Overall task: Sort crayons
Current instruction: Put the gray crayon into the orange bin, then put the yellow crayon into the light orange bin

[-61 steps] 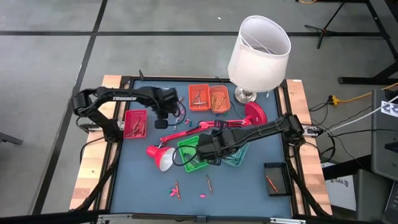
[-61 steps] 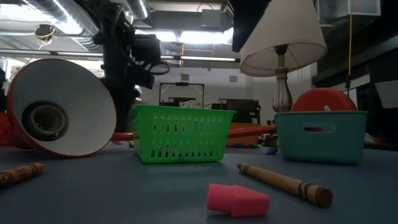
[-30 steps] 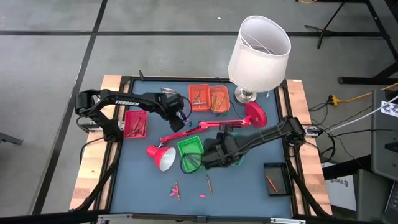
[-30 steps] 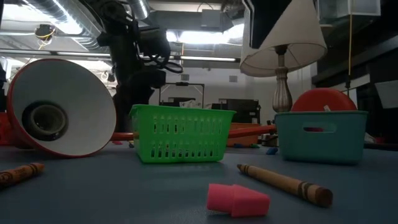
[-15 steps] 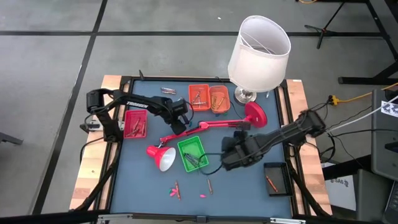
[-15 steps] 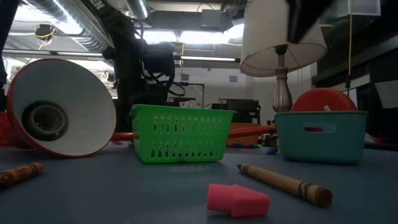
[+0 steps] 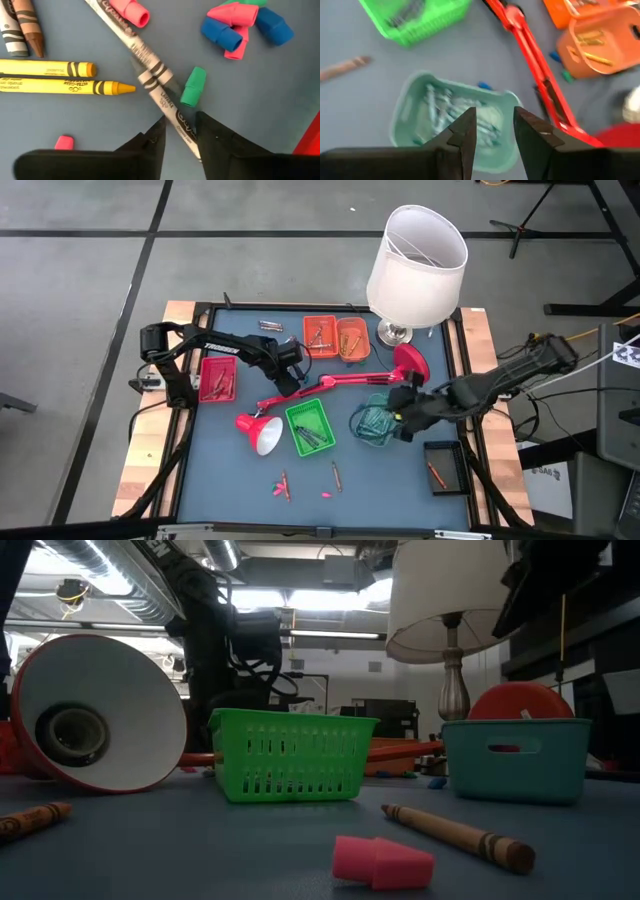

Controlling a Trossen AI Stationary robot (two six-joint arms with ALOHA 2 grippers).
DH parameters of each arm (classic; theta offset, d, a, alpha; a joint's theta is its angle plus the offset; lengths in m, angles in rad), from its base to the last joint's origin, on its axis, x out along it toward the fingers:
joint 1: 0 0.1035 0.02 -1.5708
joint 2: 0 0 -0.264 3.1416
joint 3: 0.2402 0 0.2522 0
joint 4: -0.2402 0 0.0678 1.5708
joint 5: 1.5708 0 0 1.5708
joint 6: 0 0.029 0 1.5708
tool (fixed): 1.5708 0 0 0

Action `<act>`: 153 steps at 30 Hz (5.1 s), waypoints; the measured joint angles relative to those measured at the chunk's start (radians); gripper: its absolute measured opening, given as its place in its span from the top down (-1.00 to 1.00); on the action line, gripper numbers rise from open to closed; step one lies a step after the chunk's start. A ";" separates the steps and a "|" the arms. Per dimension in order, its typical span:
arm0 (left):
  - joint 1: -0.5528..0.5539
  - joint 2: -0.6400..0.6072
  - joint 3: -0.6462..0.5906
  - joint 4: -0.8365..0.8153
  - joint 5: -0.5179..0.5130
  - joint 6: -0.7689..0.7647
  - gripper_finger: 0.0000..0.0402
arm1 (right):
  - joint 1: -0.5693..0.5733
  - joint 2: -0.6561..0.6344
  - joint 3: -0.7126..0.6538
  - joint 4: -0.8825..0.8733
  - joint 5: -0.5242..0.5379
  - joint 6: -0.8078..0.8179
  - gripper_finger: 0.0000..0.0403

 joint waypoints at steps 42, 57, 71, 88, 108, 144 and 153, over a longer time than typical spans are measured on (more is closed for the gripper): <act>0.079 -0.023 0.329 0.098 -0.131 0.118 0.95 | 0.000 -0.146 -0.474 0.807 0.053 -0.054 0.37; 0.102 -0.022 0.303 0.202 -0.205 0.199 0.60 | 0.000 -0.146 -0.474 0.805 0.051 -0.057 0.37; 0.308 -0.022 0.303 -0.129 -0.025 0.310 0.54 | 0.000 -0.146 -0.474 0.799 0.050 -0.057 0.37; 0.302 -0.024 0.193 -0.310 0.039 1.020 0.69 | 0.000 -0.146 -0.473 0.798 0.050 -0.057 0.37; 0.248 -0.023 0.100 -0.136 0.000 1.165 0.49 | 0.000 -0.145 -0.473 0.800 0.050 -0.053 0.37; 0.264 0.045 0.100 -0.198 0.002 1.084 0.53 | 0.000 -0.145 -0.473 0.800 0.049 -0.052 0.37; 0.264 0.045 0.100 -0.197 0.002 1.084 0.54 | 0.000 -0.145 -0.473 0.800 0.049 -0.052 0.37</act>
